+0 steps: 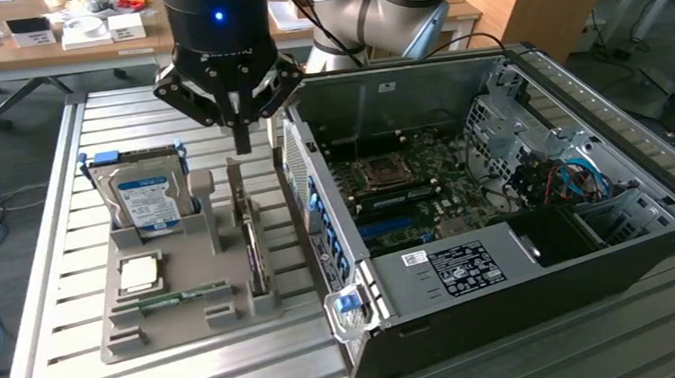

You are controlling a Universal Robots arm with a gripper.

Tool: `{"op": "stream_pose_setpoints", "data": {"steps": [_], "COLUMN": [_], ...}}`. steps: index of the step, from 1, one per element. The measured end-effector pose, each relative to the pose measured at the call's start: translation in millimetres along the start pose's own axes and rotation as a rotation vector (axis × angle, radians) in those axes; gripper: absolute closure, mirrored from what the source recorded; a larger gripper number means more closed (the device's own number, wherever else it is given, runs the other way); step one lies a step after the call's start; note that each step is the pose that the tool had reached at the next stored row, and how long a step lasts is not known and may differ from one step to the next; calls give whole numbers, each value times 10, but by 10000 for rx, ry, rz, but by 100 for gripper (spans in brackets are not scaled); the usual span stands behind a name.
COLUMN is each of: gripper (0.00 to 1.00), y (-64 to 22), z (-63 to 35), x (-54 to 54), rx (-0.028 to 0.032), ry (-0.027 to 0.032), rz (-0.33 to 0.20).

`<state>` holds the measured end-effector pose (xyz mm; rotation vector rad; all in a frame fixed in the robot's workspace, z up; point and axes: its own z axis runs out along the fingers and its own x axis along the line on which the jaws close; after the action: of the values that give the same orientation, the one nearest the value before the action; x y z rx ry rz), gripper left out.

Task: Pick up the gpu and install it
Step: 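Reach for the gpu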

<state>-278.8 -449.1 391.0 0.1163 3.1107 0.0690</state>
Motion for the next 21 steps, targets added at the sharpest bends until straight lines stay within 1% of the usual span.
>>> {"op": "stream_pose_setpoints", "data": {"steps": [5,10,21], "gripper": [89,89,89], "y": [-26,-70,-89], "z": [4,7,12], "x": [52,75,105], "rx": [0,0,0], "ry": [0,0,0], "rz": [1,2,0]}}
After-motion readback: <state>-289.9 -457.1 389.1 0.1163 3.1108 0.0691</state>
